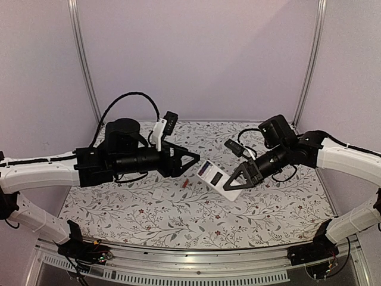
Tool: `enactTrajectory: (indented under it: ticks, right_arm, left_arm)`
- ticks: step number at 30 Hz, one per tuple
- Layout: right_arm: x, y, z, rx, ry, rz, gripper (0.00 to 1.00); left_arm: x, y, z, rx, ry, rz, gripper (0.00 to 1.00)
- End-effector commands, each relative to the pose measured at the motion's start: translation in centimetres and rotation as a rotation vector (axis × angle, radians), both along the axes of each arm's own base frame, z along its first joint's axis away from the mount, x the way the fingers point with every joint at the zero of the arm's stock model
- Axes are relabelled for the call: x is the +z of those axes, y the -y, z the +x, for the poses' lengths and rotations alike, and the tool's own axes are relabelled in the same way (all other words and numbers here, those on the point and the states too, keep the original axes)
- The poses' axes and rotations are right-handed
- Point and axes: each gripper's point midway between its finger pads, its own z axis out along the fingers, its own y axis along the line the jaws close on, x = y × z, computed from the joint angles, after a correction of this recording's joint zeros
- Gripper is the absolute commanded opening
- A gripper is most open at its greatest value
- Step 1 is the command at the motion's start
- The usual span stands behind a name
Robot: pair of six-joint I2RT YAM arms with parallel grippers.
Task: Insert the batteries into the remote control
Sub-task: Press the battery in the battery compartment.
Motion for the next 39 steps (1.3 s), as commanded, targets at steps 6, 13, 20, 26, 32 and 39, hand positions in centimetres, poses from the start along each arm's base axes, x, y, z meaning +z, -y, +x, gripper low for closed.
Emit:
enactTrajectory:
  ticks: [6, 13, 20, 26, 32, 39]
  right_arm:
    - [1.7, 0.3, -1.5, 0.097, 0.061, 0.016, 0.00]
    - [1.7, 0.1, -1.9, 0.117, 0.059, 0.012, 0.00]
    - [1.4, 0.1, -1.8, 0.120, 0.060, 0.002, 0.00]
    - [1.4, 0.1, -1.9, 0.123, 0.059, 0.004, 0.00]
    - [1.5, 0.3, -2.1, 0.127, 0.062, 0.008, 0.00]
    - [1.4, 0.4, -2.1, 0.122, 0.064, 0.001, 0.00]
  left_arm:
    - [-5.1, 1.3, -2.0, -0.158, -0.069, 0.195, 0.60]
    - [-5.6, 1.6, -1.1, -0.130, -0.059, 0.229, 0.51]
    - [-6.1, 2.2, -1.2, -0.146, -0.063, 0.253, 0.51]
    - [-7.1, 2.3, -1.1, -0.146, -0.077, 0.278, 0.46]
    - [-7.8, 1.8, -0.9, -0.136, -0.080, 0.309, 0.31]
    - [-7.5, 1.5, -0.9, -0.137, -0.067, 0.313, 0.36]
